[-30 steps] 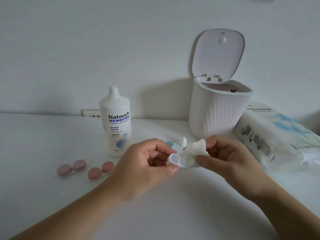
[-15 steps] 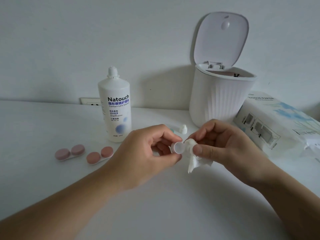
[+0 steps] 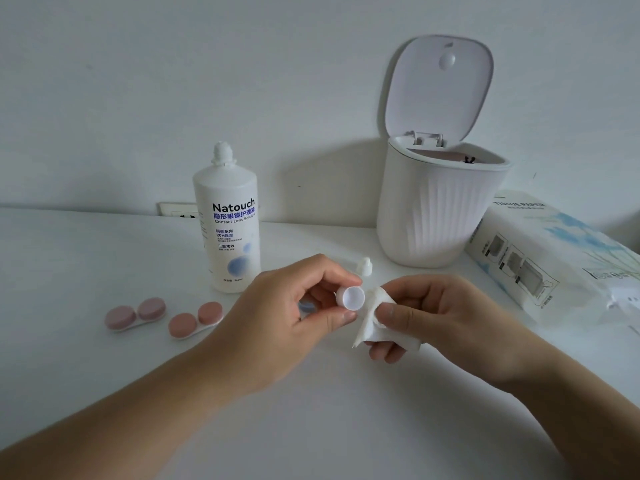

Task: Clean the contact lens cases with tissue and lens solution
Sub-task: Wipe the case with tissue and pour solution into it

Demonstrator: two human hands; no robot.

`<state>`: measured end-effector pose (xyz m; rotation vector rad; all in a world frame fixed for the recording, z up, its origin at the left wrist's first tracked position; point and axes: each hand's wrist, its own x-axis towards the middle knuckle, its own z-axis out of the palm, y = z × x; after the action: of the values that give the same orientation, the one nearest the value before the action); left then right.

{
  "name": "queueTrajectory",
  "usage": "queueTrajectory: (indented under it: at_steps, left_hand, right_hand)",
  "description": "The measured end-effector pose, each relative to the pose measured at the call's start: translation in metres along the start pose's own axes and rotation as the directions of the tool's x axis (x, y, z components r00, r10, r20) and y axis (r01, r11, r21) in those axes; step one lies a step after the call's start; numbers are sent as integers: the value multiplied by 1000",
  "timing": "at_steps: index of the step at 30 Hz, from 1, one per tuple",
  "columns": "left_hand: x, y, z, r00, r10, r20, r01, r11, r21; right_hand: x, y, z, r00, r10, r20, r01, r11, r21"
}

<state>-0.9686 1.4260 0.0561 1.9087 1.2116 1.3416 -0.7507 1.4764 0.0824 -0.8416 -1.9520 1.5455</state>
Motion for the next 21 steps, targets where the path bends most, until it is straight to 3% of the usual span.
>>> queueTrajectory:
  at_steps: [10, 21]
  left_hand:
    - [-4, 7, 9, 987, 144, -70, -128, 973, 193]
    - [1, 8, -1, 997, 40, 71, -50, 989, 139]
  right_hand:
    - [2, 5, 7, 993, -57, -104, 43, 990, -134]
    - [-2, 3, 8, 999, 46, 7, -42, 961, -272]
